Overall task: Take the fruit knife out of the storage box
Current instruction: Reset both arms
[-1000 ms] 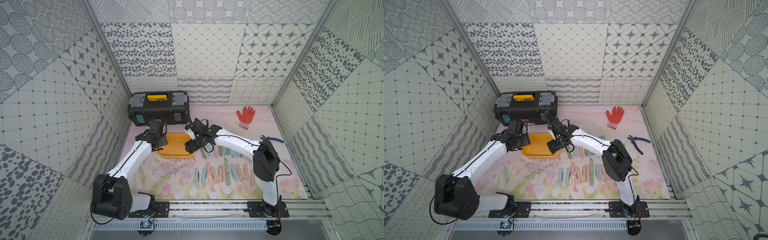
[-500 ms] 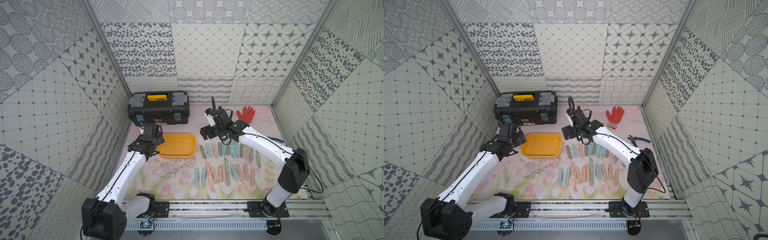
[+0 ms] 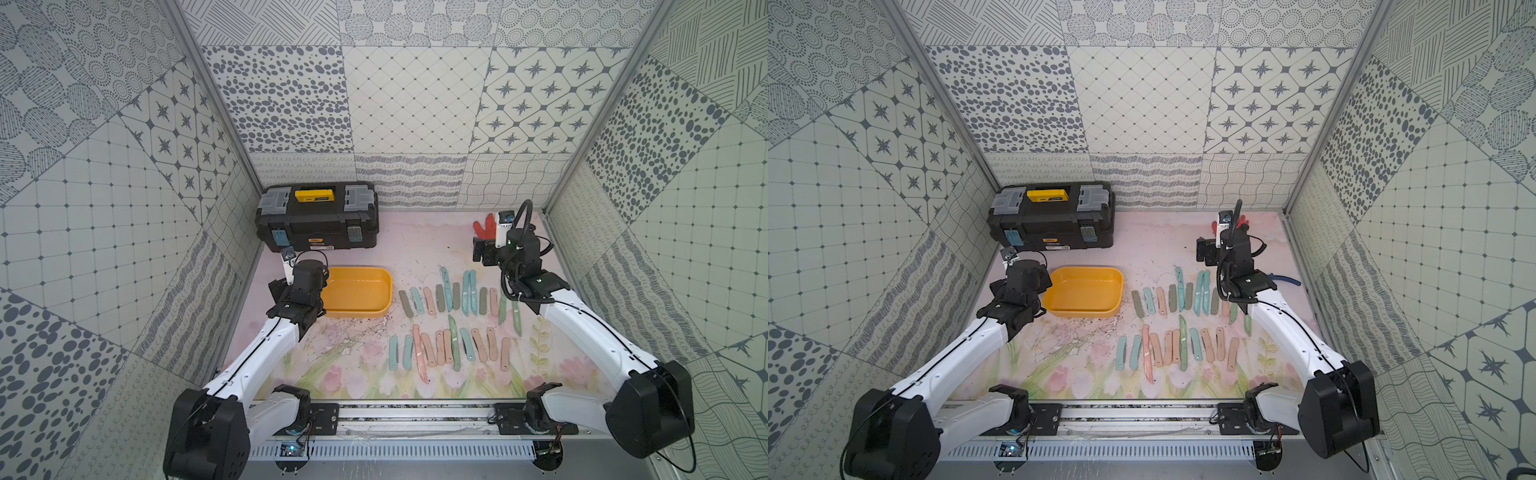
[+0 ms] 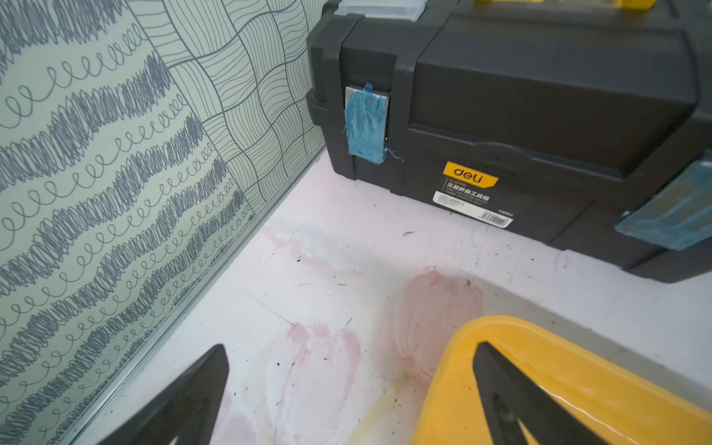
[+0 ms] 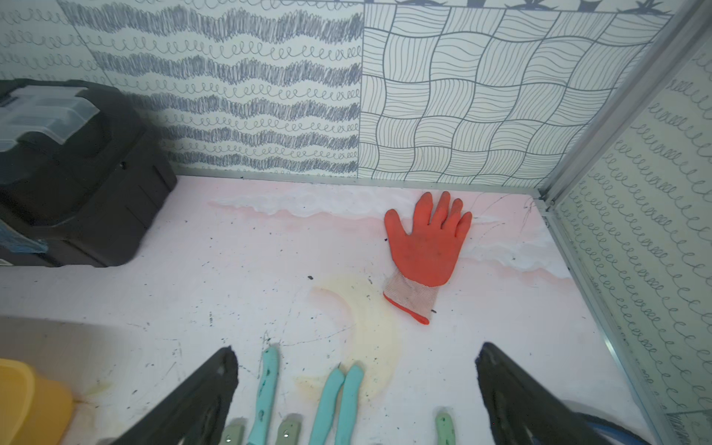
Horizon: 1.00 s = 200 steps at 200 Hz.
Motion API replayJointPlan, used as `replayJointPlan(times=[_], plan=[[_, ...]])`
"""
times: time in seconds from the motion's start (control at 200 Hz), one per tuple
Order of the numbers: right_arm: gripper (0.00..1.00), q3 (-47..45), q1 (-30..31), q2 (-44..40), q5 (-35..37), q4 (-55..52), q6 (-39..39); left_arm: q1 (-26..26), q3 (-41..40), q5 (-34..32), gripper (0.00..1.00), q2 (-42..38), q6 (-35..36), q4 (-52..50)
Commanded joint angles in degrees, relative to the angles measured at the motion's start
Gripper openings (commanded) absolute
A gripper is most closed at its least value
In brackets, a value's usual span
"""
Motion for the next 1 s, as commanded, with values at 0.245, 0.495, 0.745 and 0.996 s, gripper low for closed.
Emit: replayJointPlan(times=[0.245,0.495,0.745,0.996], plan=[[0.98,-15.0,-6.1,-2.2,1.1,21.3,-3.3,0.0,-13.0,0.4,0.99,6.7,18.8,44.0],[0.98,-26.9,-6.9,-4.3,4.2,34.4,-3.3,-0.5,-18.4,3.5,0.99,10.2,22.7,56.6],[0.98,-31.9,-8.6,2.8,2.1,44.9,-1.9,-0.5,-21.1,4.0,0.99,12.8,24.3,61.8],[0.98,-35.9,-8.7,11.1,2.8,61.0,-3.1,-0.5,-23.6,5.7,0.99,15.2,25.8,68.4]])
